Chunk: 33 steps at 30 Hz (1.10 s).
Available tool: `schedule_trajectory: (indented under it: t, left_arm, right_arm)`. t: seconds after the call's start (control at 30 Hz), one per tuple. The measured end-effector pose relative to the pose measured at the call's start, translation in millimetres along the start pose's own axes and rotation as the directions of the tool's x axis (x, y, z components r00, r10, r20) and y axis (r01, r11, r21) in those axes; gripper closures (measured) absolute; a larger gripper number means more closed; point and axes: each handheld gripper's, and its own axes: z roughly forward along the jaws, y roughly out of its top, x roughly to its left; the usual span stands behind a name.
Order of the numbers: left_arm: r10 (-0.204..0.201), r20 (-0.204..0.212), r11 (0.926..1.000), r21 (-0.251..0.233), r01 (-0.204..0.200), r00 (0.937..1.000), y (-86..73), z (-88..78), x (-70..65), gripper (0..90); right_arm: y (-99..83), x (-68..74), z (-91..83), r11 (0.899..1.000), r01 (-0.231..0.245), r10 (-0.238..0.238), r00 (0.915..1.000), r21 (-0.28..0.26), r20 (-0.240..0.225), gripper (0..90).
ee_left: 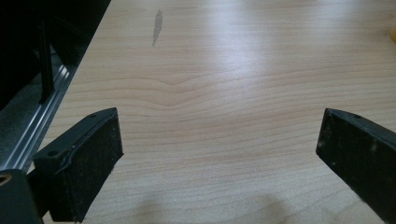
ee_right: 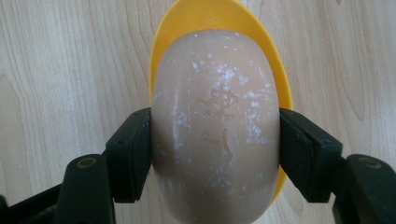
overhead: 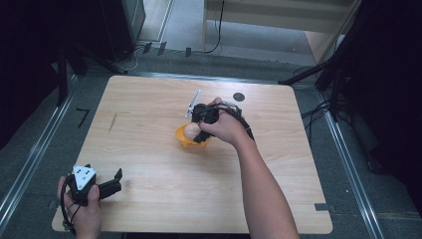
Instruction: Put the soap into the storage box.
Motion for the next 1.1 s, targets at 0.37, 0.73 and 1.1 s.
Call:
schedule_trajectory:
  t: [0.37,0.73,1.1]
  left_arm:
    - [0.0,-0.001,1.0,0.002,0.0,1.0,0.0,0.0,-0.2,0.8]
    - [0.002,-0.001,1.0,0.001,-0.002,1.0,0.1,0.1,-0.2,0.8]
    - [0.009,-0.003,1.0,0.003,-0.009,1.0,0.1,0.4,-0.7,0.8]
  right_arm:
    - [3.0,-4.4,1.6,1.0,0.007,-0.007,1.0,0.011,0.001,33.4]
    - [-4.1,-8.8,-4.5,0.999,-0.019,0.018,0.9997,-0.05,-0.015,28.3]
    - [-27.0,-3.9,-10.9,0.991,-0.091,0.095,0.995,-0.096,0.031,14.4]
